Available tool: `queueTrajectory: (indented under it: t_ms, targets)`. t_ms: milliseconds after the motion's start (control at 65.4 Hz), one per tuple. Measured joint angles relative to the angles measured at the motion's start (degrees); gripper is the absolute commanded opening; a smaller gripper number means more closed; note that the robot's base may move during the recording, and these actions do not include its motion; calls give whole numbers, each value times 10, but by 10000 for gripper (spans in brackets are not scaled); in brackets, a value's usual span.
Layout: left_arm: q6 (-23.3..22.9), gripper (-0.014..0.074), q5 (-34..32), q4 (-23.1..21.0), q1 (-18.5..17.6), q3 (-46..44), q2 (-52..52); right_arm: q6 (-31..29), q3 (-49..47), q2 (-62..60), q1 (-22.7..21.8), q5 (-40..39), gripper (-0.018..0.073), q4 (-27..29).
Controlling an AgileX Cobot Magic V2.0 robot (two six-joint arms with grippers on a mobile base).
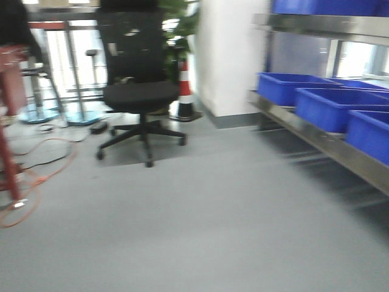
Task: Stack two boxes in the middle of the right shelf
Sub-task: 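Drive holding the boxes toward the steel rack of blue bins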
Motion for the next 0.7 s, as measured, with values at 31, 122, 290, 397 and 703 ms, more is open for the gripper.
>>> queueTrajectory:
  t_ms: [31,122,290,397,703]
  targets:
    - [0,-111,0,0,0,0,0,0,0,0,0,0,-153,0]
    - [0,-111,0,0,0,0,0,0,0,0,0,0,-153,0]
    - [0,-111,0,0,0,0,0,0,0,0,0,0,-153,0]
    - [0,-111,0,0,0,0,0,0,0,0,0,0,-153,0]
    - [0,-111,0,0,0,0,0,0,0,0,0,0,-153,0]
